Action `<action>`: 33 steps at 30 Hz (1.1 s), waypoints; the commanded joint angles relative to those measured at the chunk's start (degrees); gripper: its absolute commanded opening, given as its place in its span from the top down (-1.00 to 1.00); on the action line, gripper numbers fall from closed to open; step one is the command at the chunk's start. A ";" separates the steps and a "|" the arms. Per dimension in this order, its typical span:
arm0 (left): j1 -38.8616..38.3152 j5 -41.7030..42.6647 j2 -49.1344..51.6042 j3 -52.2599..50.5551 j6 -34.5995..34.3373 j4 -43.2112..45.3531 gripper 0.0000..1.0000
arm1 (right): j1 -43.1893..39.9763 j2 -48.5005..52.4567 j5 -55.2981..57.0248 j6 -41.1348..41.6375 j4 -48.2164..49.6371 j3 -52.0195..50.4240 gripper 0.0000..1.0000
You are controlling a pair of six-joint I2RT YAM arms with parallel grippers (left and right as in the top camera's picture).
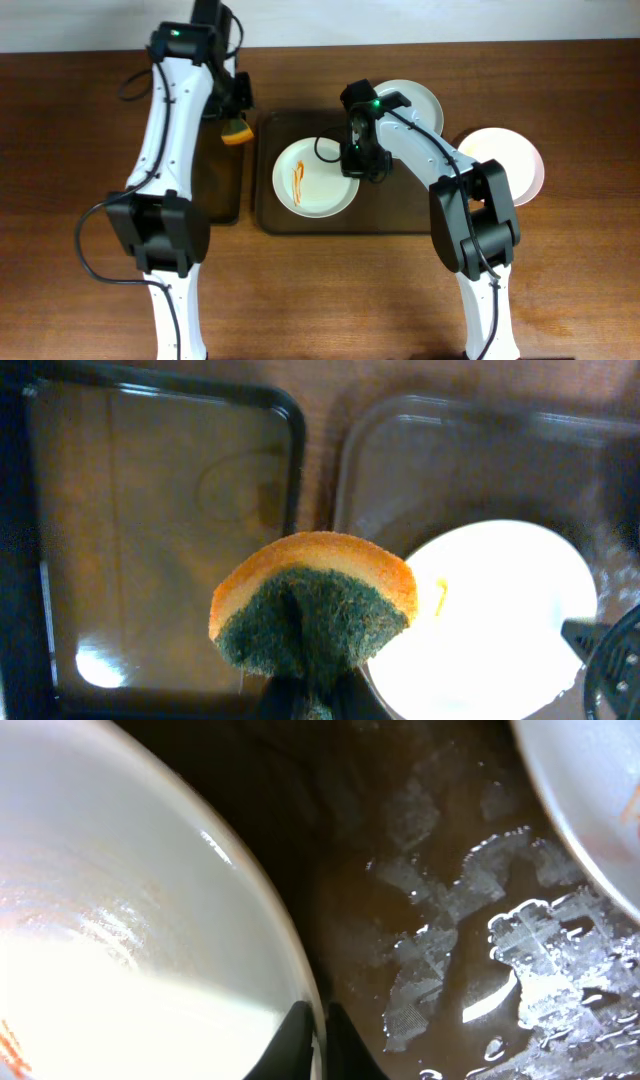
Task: Clean dirty plates on tray and stack at the side
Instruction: 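Grip the next plate's rim with the right gripper, bring sponge over, then scrub the held plate with the sponge in the left gripper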
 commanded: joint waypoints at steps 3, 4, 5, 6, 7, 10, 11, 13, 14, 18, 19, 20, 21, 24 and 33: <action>-4.55 0.83 -0.70 -5.11 1.42 2.82 1.00 | 0.20 0.13 0.74 0.96 2.29 -2.49 0.91; -5.46 0.96 -0.70 -6.58 2.23 3.93 1.00 | 0.15 0.13 0.55 1.73 2.82 -2.75 0.92; -6.43 1.07 -0.68 -8.31 3.41 5.16 1.00 | 0.17 0.13 0.28 2.25 3.48 -2.80 0.91; -7.10 1.05 -0.68 -9.86 4.22 6.25 1.00 | 0.17 0.13 -0.07 2.27 4.00 -2.80 0.91; -7.82 1.01 -0.63 -12.31 5.27 8.26 1.00 | 0.15 0.15 -0.50 2.47 4.74 -2.80 0.92; -8.20 1.05 -0.63 -19.54 5.27 15.10 1.00 | 0.15 0.15 -0.57 2.69 5.97 -2.80 0.91; -8.24 1.07 -0.63 -22.12 5.27 17.55 1.00 | 0.15 0.15 -0.57 2.69 5.97 -2.80 0.91; -8.39 5.07 -0.63 -27.56 10.86 23.39 1.00 | 0.15 0.15 -0.55 2.69 6.16 -2.84 0.91; -8.55 7.26 -0.63 -29.81 13.07 25.75 1.00 | 0.15 0.15 -0.55 2.67 6.23 -2.84 0.92; -9.03 7.23 -0.63 -37.88 13.03 33.29 1.00 | 0.15 0.15 -0.55 2.67 6.23 -2.84 0.92; -9.05 7.30 -0.63 -39.30 12.81 33.68 1.00 | 0.15 0.15 -0.52 2.67 6.27 -2.84 0.92; -9.07 9.53 -0.63 -40.22 12.85 32.87 1.00 | 0.17 0.15 -0.55 2.67 6.43 -2.84 0.92; -9.07 13.81 -0.63 -40.22 12.87 31.76 1.00 | 0.17 0.15 -0.55 2.67 6.54 -2.84 0.92; -9.07 27.15 -0.63 -40.22 12.87 32.20 1.00 | 0.17 0.15 -0.55 2.67 6.60 -2.84 0.92; -8.98 -12.09 -0.63 -40.22 -9.94 41.64 1.00 | 0.17 0.15 -0.52 2.64 6.82 -3.23 0.91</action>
